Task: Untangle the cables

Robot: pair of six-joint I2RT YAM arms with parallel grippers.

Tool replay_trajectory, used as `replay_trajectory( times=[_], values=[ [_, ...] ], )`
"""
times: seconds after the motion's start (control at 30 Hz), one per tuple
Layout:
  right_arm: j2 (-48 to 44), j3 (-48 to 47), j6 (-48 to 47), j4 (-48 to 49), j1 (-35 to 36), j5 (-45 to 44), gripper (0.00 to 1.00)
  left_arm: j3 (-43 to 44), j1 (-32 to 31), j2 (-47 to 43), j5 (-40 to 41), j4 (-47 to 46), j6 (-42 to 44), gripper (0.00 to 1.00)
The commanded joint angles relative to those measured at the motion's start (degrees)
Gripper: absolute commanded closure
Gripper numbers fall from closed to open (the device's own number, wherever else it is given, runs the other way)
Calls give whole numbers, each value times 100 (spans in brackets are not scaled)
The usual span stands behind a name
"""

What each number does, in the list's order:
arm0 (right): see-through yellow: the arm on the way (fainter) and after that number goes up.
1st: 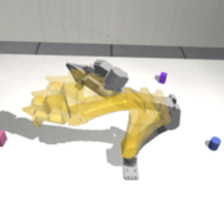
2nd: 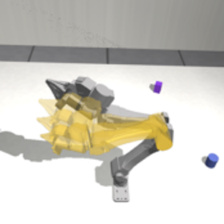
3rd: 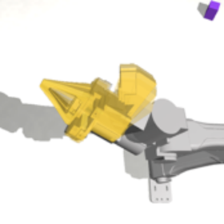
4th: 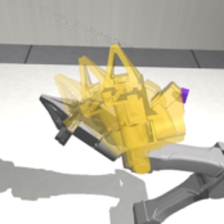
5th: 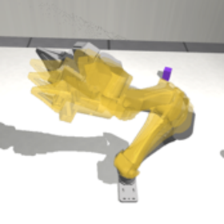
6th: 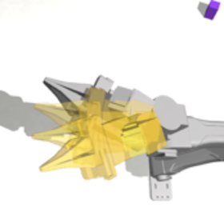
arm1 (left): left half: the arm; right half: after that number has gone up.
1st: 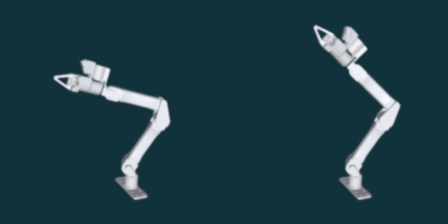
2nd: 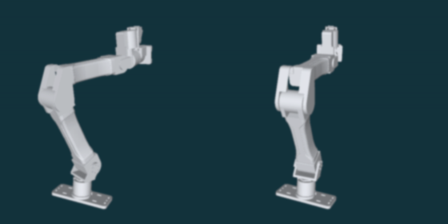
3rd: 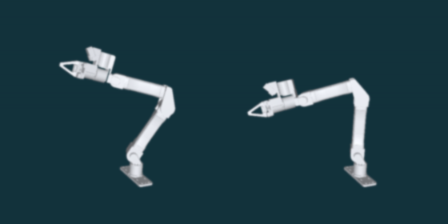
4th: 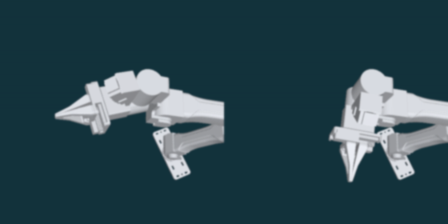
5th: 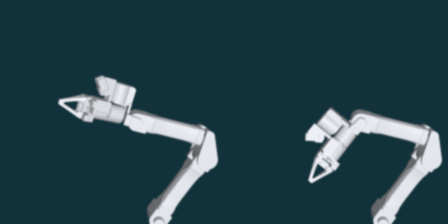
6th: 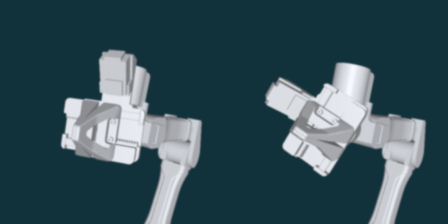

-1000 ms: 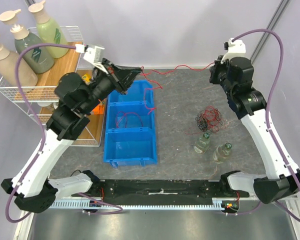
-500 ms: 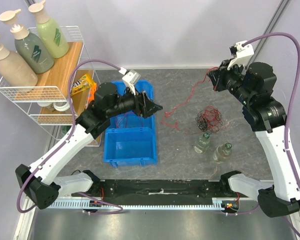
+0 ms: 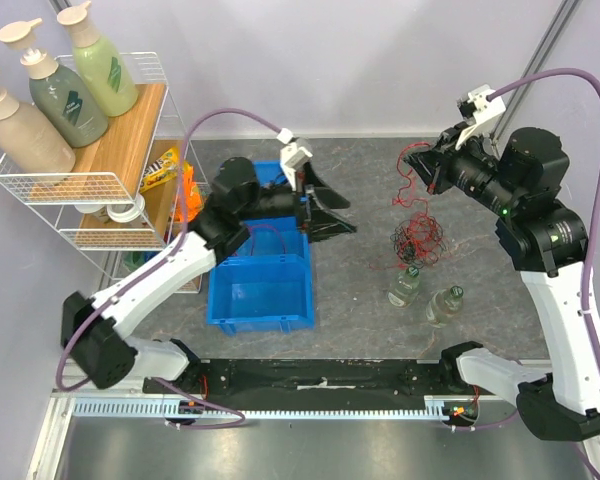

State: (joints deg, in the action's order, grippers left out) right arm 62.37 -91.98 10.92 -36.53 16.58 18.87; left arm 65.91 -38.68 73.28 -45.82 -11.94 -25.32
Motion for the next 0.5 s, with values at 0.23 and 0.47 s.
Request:
replay_trajectory(
  times=[0.23, 0.47],
  values=[
    [161, -741, 929, 515, -23, 406, 100, -314, -817, 451, 1997, -730, 634, 32],
    [416, -1102, 1615, 1016, -6, 995, 100, -474, -826, 872, 2875, -590, 721, 17]
  ],
)
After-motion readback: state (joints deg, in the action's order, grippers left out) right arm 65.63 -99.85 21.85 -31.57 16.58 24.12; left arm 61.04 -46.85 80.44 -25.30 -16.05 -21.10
